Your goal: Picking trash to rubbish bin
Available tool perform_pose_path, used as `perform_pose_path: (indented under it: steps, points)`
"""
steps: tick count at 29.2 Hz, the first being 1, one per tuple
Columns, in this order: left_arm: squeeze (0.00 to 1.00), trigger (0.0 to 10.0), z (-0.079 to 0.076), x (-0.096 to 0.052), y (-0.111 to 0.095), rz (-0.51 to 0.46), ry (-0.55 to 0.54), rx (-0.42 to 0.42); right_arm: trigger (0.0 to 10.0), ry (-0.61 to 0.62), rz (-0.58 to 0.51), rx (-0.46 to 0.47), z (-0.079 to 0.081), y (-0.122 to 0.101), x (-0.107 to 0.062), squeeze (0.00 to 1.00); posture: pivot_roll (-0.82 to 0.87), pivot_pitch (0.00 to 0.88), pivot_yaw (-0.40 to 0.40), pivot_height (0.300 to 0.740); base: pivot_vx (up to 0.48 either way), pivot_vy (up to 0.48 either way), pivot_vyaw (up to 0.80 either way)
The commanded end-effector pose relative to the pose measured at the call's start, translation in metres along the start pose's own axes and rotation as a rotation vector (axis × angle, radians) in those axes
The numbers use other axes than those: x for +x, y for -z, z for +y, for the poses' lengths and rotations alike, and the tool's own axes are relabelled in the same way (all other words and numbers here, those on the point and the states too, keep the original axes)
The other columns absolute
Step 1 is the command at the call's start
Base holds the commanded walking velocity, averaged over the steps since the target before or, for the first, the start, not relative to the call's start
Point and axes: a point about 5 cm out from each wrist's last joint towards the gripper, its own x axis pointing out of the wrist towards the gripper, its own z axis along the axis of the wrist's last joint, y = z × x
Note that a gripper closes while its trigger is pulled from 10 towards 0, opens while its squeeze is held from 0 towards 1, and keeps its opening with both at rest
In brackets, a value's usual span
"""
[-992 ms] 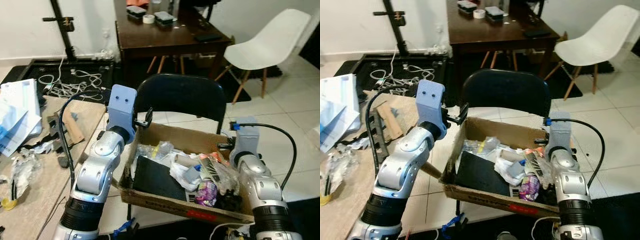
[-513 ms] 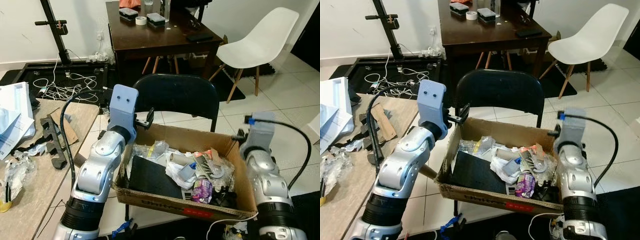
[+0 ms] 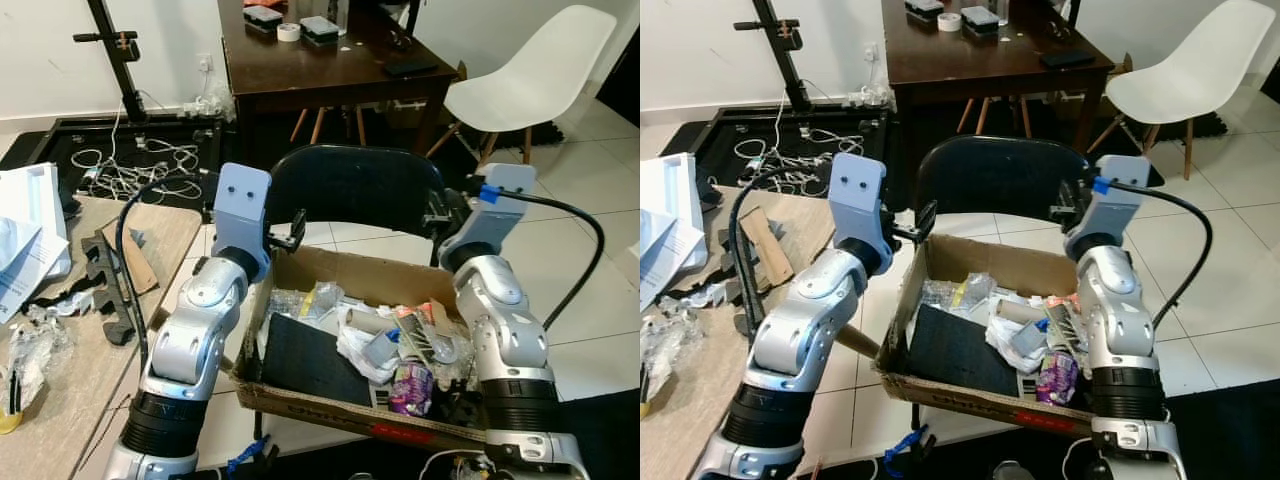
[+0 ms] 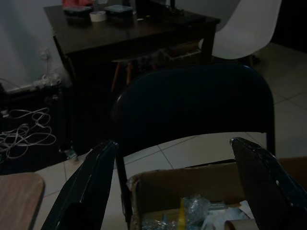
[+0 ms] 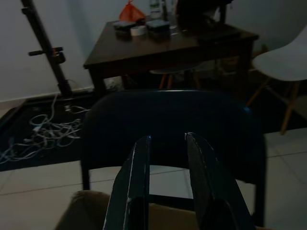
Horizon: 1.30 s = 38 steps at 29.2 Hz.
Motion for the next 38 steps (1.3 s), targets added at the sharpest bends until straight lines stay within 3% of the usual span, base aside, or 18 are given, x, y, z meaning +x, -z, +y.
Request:
perform_pose_path:
  steps: [1, 38]
  points:
    - [0.00, 10.0, 0.000, -0.001, 0.000, 0.005, 0.002, -0.011, 10.0, -0.015, -0.005, 0.010, 0.003, -0.003, -0.001, 0.00, 0.01, 0.156, 0.021, 0.740, -0.326, 0.000, 0.00]
    - [0.00, 10.0, -0.004, -0.003, 0.000, 0.009, 0.027, -0.023, 10.0, -0.054, 0.031, 0.021, 0.014, -0.004, -0.005, 0.00, 0.01, 0.166, 0.024, 0.740, -0.346, 0.000, 0.00]
